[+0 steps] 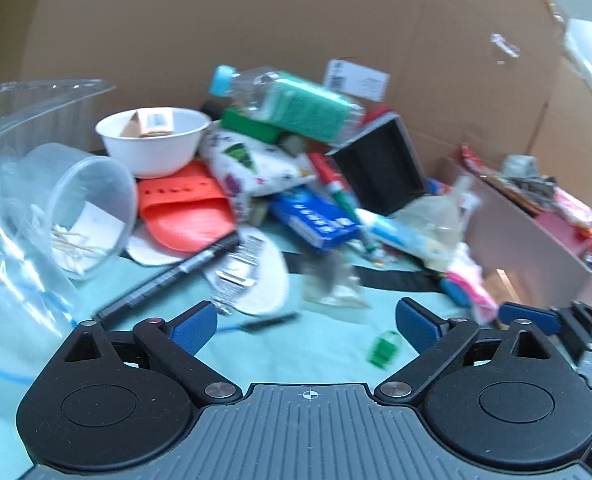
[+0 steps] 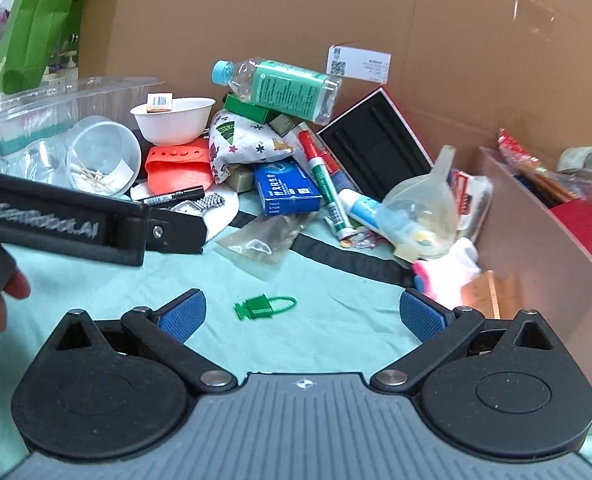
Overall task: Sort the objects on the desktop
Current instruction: 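Move both grippers back over the pile of items, then grasp the silver metal-band watch with the left gripper while the right gripper grasps the clear plastic bag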
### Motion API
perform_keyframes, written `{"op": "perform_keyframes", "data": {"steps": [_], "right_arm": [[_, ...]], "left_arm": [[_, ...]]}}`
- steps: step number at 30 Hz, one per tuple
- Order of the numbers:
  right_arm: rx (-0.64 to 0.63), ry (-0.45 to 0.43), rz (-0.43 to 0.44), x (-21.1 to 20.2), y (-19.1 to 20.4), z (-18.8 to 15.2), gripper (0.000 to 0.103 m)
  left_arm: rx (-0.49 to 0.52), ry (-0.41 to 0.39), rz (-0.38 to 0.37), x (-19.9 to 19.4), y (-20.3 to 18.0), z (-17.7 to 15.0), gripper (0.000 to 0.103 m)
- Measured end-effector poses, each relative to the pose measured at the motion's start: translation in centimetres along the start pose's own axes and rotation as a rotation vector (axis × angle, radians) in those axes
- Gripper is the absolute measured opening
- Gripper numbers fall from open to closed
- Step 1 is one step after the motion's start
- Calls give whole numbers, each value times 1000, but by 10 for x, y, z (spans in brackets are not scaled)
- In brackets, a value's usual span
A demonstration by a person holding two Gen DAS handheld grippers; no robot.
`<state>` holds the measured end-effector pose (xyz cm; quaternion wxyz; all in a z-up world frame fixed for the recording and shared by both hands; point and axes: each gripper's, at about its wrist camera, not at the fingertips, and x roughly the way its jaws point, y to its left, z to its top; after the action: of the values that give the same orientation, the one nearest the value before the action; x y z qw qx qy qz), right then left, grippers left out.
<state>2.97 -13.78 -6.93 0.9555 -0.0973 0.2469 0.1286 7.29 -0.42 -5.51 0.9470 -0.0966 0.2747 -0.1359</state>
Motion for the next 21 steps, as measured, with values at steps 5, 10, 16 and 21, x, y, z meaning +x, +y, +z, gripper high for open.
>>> {"op": "perform_keyframes", "data": {"steps": [5,10,16,21], "right_arm": [[41,8,26,20,-2,8,102],[99,36,30,43,-11,15,101],[127,44,53,60,-15,23,92],[132,61,72,77,-12,33,80]], "left_arm": [[-36,59,-11,26,23,9,84],[-26,81,-2,42,29,14,75],[-32,92,17,58,35,21,75],[-2,99,27,69,35,24,67]]}}
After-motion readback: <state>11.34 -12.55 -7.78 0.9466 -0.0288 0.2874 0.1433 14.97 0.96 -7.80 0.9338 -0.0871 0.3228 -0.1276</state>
